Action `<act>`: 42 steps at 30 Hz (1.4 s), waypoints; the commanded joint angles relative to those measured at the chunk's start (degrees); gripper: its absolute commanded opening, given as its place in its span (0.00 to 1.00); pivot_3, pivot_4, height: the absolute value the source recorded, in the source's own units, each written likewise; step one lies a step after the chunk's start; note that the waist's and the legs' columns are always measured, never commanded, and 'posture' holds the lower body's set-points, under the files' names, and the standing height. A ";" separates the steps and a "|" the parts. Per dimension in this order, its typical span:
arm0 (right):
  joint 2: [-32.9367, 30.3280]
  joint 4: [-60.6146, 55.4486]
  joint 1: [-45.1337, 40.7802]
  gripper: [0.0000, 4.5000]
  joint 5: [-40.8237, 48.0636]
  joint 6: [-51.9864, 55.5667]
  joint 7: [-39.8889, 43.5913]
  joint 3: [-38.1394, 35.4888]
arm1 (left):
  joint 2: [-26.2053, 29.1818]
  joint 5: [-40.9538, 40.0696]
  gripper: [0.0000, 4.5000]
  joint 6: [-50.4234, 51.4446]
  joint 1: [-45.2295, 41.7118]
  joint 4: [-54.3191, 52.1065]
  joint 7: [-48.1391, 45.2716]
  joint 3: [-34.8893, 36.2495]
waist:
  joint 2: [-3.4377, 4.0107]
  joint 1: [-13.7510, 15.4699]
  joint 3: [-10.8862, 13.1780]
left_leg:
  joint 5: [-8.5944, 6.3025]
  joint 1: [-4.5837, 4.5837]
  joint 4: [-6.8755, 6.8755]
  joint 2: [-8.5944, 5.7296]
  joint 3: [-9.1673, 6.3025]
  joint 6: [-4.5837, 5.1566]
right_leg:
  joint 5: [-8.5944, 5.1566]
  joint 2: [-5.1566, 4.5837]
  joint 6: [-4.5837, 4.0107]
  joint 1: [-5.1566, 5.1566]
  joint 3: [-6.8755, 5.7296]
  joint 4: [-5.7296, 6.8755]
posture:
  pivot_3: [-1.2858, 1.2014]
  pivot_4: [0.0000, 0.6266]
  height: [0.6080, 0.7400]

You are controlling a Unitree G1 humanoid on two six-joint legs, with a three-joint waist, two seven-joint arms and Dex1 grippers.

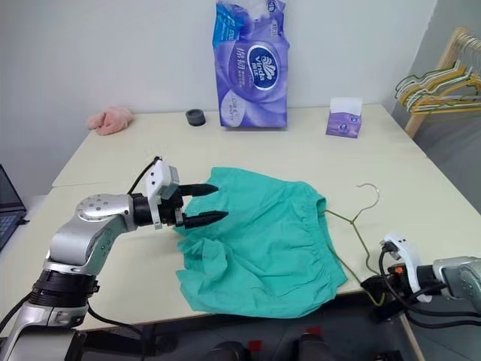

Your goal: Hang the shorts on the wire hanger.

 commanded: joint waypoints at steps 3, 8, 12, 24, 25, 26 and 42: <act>1.29 6.10 -8.05 0.00 -3.69 -4.02 1.57 5.27 | 0.31 -2.98 0.87 2.44 -0.81 -2.74 -0.25 2.27 | -0.01 0.03 0.00 | 0.00 0.00 0.00 0.00 0.00 -0.01 | 0.01 0.00 -0.01 -0.02 0.01 0.02 | 0.51 0.08 1.00; 2.86 11.47 -15.06 0.00 -6.79 -6.94 3.52 9.32 | 0.23 -2.71 0.87 2.53 -1.02 -2.74 -0.13 2.18 | -0.01 0.28 0.00 | 0.02 0.02 0.05 -0.01 0.01 -0.02 | 0.05 0.00 0.02 -0.01 0.02 0.05 | 0.51 0.07 1.00; 4.79 13.15 -19.56 0.00 -8.04 -9.01 3.77 9.39 | -0.29 -2.78 0.87 2.43 -1.12 -2.76 0.89 2.77 | 0.00 0.32 0.00 | 0.02 -0.03 0.04 -0.02 0.01 -0.03 | 0.20 0.00 -0.25 -0.08 0.04 0.05 | 0.51 0.06 1.00; 8.67 0.58 -20.43 0.00 -11.01 -16.38 -0.23 7.82 | -2.47 -2.06 0.99 -0.34 -8.46 4.71 6.14 6.43 | 0.01 0.54 -0.10 | 0.21 -1.01 0.29 -0.07 0.00 -0.38 | 0.41 -0.03 -0.33 -1.04 0.05 0.23 | 0.51 0.02 1.00; 8.85 -0.16 -20.27 0.00 -11.34 -16.92 -0.27 8.09 | -2.31 -2.15 0.99 -0.44 -9.34 5.36 5.73 6.50 | 0.00 0.52 -0.12 | 0.21 -1.01 0.30 -0.08 0.01 -0.38 | 0.42 -0.03 -0.32 -1.04 0.06 0.21 | 0.51 0.02 1.00; 8.71 -0.86 -20.04 0.00 -12.33 -18.28 -0.12 8.87 | -1.98 -2.10 0.99 -0.60 -10.17 6.04 4.97 6.34 | -0.01 0.52 -0.13 | 0.21 -1.01 0.31 -0.09 0.02 -0.38 | 0.42 -0.03 -0.31 -1.04 0.07 0.21 | 0.51 0.02 1.00; 6.21 -6.36 -22.27 0.00 -28.49 -38.22 4.40 19.78 | 4.45 12.95 0.99 -21.10 -25.14 22.44 -24.03 -10.08 | 0.03 0.35 -0.26 | 0.21 -1.04 0.72 -0.16 0.06 -0.35 | 0.47 0.01 -0.24 -0.96 0.12 0.32 | 0.50 0.01 1.00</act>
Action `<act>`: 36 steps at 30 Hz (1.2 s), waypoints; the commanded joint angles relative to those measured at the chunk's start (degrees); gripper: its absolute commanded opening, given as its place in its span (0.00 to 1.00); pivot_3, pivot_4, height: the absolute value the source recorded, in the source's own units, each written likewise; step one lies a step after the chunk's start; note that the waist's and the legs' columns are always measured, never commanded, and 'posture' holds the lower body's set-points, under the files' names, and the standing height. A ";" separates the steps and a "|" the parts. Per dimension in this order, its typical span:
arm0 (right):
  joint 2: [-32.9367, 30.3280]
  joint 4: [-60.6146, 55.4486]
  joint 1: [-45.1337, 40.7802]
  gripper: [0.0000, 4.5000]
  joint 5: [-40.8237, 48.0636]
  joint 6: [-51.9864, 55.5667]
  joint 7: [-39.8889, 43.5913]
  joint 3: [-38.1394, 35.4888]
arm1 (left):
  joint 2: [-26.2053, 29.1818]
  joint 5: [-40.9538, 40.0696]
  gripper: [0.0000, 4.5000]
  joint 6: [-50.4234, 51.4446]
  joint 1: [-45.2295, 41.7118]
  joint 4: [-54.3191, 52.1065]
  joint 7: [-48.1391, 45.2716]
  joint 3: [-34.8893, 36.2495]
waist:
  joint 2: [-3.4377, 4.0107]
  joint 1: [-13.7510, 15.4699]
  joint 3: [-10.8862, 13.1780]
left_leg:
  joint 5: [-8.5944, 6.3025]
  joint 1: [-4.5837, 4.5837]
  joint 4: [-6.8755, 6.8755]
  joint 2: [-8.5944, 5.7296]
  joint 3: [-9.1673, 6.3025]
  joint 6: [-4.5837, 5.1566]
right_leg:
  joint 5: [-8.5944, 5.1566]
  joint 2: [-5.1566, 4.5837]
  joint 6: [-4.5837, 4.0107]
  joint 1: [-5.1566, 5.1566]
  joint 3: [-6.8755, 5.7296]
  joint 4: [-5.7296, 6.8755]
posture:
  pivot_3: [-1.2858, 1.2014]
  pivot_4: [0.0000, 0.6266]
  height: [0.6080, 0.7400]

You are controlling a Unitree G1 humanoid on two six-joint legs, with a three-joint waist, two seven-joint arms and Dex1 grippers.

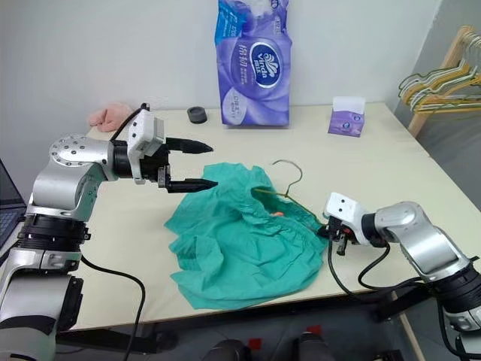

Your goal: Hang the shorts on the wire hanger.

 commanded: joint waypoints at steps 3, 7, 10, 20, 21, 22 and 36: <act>-0.06 -3.16 -2.52 0.00 -3.26 -4.13 1.63 0.32 | -2.22 4.58 0.99 -8.90 -3.26 4.85 -4.79 -3.86 | 0.00 -0.02 0.00 | 0.00 0.01 0.03 0.01 0.00 0.01 | 0.00 0.02 0.00 0.00 0.00 0.04 | 0.50 0.01 1.00; -0.07 -4.80 -2.34 0.00 -4.79 -4.84 2.35 0.43 | -4.84 5.23 0.99 -10.92 -2.36 5.27 -5.94 -4.75 | -0.01 -0.03 0.00 | -0.01 0.00 0.08 0.02 0.01 0.04 | 0.00 0.02 0.00 0.00 0.02 0.10 | 0.49 0.02 1.00; 0.11 -5.94 -2.13 0.00 -5.28 -4.63 2.65 0.22 | -6.14 5.52 0.99 -11.44 -2.00 5.65 -6.38 -5.09 | -0.01 -0.16 -0.01 | -0.01 0.00 0.09 0.02 0.01 0.04 | 0.01 0.02 0.01 0.00 0.03 0.12 | 0.49 0.02 1.00; 0.41 -8.09 -2.84 0.00 -5.55 -3.61 3.24 -0.62 | -6.50 9.95 0.99 -15.98 0.78 7.59 -9.10 -8.83 | 0.00 -0.56 -0.03 | -0.12 0.08 0.17 0.01 0.01 0.23 | 0.00 0.01 0.00 -0.06 0.03 0.54 | 0.49 0.02 1.00; 0.39 -8.15 -2.83 0.00 -5.57 -3.67 3.30 -0.67 | -6.77 10.13 0.99 -16.15 0.76 7.87 -8.91 -8.82 | 0.00 -0.57 -0.03 | -0.12 0.10 0.18 0.01 0.02 0.24 | 0.00 0.01 0.00 -0.06 0.04 0.57 | 0.49 0.02 1.00; 0.55 -8.24 -2.97 0.00 -5.51 -3.59 3.29 -0.68 | -7.29 10.41 0.99 -16.27 0.78 8.30 -8.37 -8.86 | 0.00 -0.66 -0.04 | -0.12 0.10 0.18 0.01 0.01 0.24 | 0.00 0.01 0.00 -0.06 0.03 0.59 | 0.49 0.02 1.00; 1.62 -9.72 -3.16 0.00 -5.67 -2.56 3.76 -0.99 | -10.78 10.12 0.22 -15.01 1.59 8.64 -5.46 -7.41 | -0.02 -1.63 -0.08 | -0.11 0.10 0.21 0.00 0.01 0.24 | 0.00 -0.02 -0.01 -0.08 0.04 0.66 | 0.48 0.03 1.00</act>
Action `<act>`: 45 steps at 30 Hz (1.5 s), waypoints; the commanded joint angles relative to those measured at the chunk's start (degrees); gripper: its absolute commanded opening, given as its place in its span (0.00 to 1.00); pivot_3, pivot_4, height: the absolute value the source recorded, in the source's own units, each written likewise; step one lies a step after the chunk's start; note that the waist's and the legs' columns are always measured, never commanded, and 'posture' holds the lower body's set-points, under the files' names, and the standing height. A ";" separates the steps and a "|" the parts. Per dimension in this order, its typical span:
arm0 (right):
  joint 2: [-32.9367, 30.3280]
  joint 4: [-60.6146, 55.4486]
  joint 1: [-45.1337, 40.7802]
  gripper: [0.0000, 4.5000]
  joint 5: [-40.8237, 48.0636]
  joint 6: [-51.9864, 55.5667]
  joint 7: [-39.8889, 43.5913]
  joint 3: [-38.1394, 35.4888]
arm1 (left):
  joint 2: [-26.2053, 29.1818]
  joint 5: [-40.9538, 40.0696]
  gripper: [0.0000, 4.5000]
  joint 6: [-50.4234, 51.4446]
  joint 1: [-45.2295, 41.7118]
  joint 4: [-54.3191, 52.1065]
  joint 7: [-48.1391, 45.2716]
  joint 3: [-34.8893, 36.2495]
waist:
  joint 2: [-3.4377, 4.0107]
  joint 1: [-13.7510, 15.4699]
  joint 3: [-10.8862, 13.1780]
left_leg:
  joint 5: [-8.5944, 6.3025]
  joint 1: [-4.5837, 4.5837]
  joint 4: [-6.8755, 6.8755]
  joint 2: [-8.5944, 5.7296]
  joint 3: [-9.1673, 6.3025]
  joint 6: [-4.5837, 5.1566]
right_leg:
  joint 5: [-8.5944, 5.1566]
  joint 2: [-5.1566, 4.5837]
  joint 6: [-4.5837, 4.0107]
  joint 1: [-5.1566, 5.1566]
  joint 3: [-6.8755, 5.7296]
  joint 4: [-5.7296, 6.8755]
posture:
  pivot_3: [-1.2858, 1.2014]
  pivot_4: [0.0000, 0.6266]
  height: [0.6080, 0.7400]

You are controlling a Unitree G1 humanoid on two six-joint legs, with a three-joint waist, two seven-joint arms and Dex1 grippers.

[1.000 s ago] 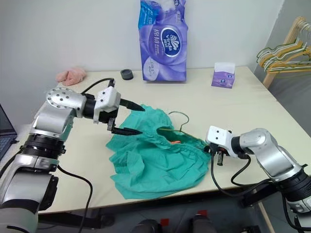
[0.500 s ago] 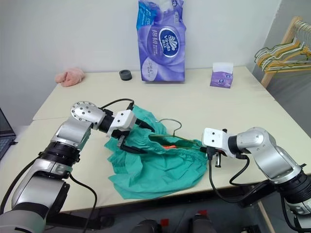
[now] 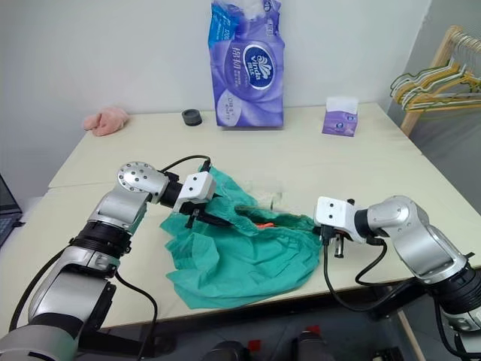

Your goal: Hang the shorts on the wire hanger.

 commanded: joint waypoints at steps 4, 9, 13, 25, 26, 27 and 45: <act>1.75 -4.10 -2.08 0.00 1.06 -2.36 0.41 -1.47 | -1.02 -1.67 0.01 1.32 0.63 -3.58 -0.54 0.45 | 0.00 -0.09 0.00 | 0.00 0.00 0.00 0.00 0.00 0.00 | 0.00 0.00 0.00 -0.01 0.00 0.00 | 0.48 0.03 1.00; -1.26 -3.88 -0.89 0.11 1.07 -5.52 4.39 -1.86 | -0.48 -1.49 0.00 2.00 1.60 -4.75 -1.28 0.37 | 0.02 -0.07 -0.01 | 0.00 0.00 0.00 -0.01 0.00 0.00 | 0.00 0.00 0.00 -0.01 0.00 0.01 | 0.48 0.03 1.00; -5.69 -0.90 -0.73 0.37 -1.50 -12.15 6.47 -2.79 | -0.26 -1.32 0.00 2.44 2.21 -5.50 -1.25 0.60 | 0.03 -0.08 -0.02 | 0.00 0.00 0.00 -0.01 0.00 0.00 | 0.00 -0.01 0.00 -0.01 -0.01 0.00 | 0.48 0.03 1.00; -9.33 1.94 15.48 0.99 4.28 -5.10 -1.25 -23.19 | 0.43 -1.96 0.00 3.70 3.08 -5.90 2.26 2.70 | -0.11 0.11 -0.22 | 0.00 0.01 0.01 0.01 0.01 0.00 | -0.01 -0.03 -0.02 0.03 0.02 0.03 | 0.48 0.03 1.00; -8.23 0.57 17.94 0.99 4.86 -3.80 -2.59 -24.84 | 0.41 -2.15 0.00 3.72 2.96 -5.54 2.83 3.01 | -0.10 -0.01 -0.25 | 0.00 0.03 0.01 0.01 0.01 0.01 | -0.01 -0.03 -0.02 0.04 0.01 0.04 | 0.48 0.03 1.00; -6.10 -1.62 20.89 0.99 6.45 -0.87 -4.26 -26.94 | 0.31 -2.63 0.00 4.33 2.86 -5.24 3.39 3.51 | -0.09 -0.04 -0.28 | -0.01 0.04 0.01 0.01 0.03 0.01 | -0.01 -0.03 -0.02 0.04 0.04 0.06 | 0.48 0.03 1.00; 19.46 -19.45 29.17 0.99 23.42 23.43 -24.47 -28.41 | 0.86 -15.73 0.00 33.01 3.59 -12.39 3.93 9.52 | -0.03 -0.16 -1.13 | -0.02 0.08 0.01 -0.01 -0.02 0.02 | -0.03 -0.01 -0.01 0.06 0.04 0.06 | 0.48 0.04 1.00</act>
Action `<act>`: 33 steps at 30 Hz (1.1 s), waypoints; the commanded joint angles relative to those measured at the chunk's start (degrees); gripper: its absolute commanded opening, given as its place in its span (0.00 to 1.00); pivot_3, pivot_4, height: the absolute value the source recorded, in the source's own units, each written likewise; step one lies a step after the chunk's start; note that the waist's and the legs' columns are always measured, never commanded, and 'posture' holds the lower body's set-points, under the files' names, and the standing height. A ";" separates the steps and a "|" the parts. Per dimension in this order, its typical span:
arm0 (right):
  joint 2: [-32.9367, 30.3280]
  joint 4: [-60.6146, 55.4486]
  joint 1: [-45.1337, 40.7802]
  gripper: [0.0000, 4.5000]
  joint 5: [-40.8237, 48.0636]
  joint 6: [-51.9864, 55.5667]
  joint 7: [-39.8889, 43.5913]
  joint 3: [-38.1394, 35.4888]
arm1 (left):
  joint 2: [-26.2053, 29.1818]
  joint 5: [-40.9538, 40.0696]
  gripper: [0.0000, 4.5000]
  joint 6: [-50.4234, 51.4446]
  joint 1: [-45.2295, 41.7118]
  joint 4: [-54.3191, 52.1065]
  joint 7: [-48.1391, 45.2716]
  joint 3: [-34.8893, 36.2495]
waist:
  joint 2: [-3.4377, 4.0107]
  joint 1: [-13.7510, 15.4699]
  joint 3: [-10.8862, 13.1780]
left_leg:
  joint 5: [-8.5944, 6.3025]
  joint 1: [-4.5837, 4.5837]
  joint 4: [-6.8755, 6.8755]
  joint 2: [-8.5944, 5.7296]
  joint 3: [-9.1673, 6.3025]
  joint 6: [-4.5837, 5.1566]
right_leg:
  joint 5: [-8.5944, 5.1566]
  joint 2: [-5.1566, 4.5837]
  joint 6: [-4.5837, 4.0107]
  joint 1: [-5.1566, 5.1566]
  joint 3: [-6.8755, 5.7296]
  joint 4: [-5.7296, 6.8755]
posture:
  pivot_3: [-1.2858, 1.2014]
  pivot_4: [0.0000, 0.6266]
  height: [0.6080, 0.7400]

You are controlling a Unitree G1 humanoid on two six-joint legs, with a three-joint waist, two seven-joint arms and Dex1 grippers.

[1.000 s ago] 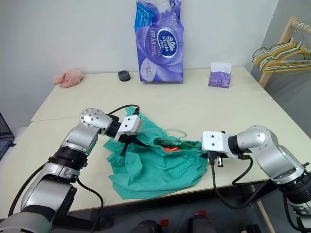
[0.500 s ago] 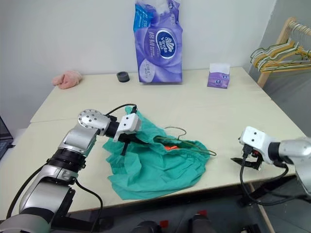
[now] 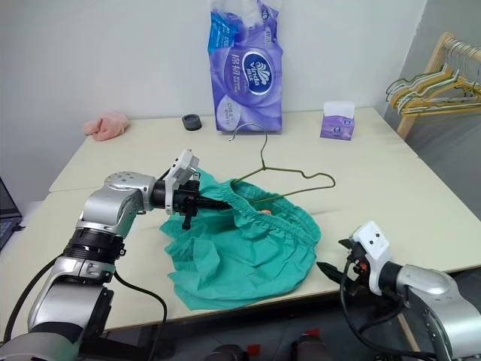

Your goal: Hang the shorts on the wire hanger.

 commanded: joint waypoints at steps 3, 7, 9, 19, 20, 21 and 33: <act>3.99 -0.06 -5.43 0.99 5.85 6.77 -4.14 0.66 | 0.98 -1.42 0.00 1.12 -0.29 -3.81 -0.06 0.91 | 0.04 0.00 -0.05 | 0.00 0.00 -0.01 0.01 -0.01 -0.01 | -0.01 0.00 -0.03 0.00 -0.01 0.00 | 0.48 0.04 1.00; 8.32 3.12 -8.07 0.99 8.29 10.86 -7.05 3.27 | 1.31 -1.28 0.00 1.19 -0.14 -4.80 0.19 0.97 | -0.01 0.01 -0.12 | 0.00 0.00 -0.01 0.01 -0.01 -0.01 | -0.01 0.00 -0.03 0.00 0.00 0.00 | 0.48 0.03 1.00; 9.07 4.16 -8.77 0.99 8.38 11.99 -8.06 4.06 | 1.42 -1.43 0.00 1.41 0.00 -5.21 0.30 1.02 | 0.01 0.01 -0.14 | 0.00 0.00 -0.01 0.01 -0.01 0.00 | -0.01 0.00 -0.03 0.00 0.00 0.01 | 0.48 0.03 1.00; 7.96 7.81 -9.94 0.34 6.11 9.36 -11.51 6.68 | 2.23 -1.91 0.00 2.45 1.13 -7.57 0.32 1.28 | 0.02 0.01 -0.16 | 0.00 0.00 -0.01 -0.02 -0.01 0.01 | -0.01 -0.01 -0.03 -0.01 0.01 0.00 | 0.48 0.04 1.00; 7.27 8.28 -9.90 0.24 5.17 8.47 -11.81 6.62 | 2.67 -2.09 0.00 2.73 1.34 -8.04 -0.03 1.35 | 0.02 0.01 -0.16 | -0.01 0.00 -0.01 -0.02 -0.01 0.01 | -0.01 -0.01 -0.03 -0.01 0.01 0.00 | 0.48 0.04 1.00; 6.94 8.73 -9.90 0.17 4.71 7.83 -12.12 6.17 | 3.14 -2.28 0.00 3.02 1.54 -8.48 -0.38 1.43 | 0.02 0.00 -0.15 | -0.01 0.00 -0.01 -0.02 -0.01 0.01 | -0.01 -0.01 -0.03 -0.01 0.01 0.00 | 0.48 0.04 1.00; 3.01 12.47 -10.43 0.00 5.13 5.13 -11.60 1.11 | 10.67 -3.99 0.00 6.09 4.49 -13.47 -6.11 0.16 | 0.02 0.07 -0.15 | -0.01 0.00 -0.03 -0.01 0.00 0.02 | -0.01 0.00 -0.02 -0.01 0.00 -0.01 | 0.48 0.05 1.00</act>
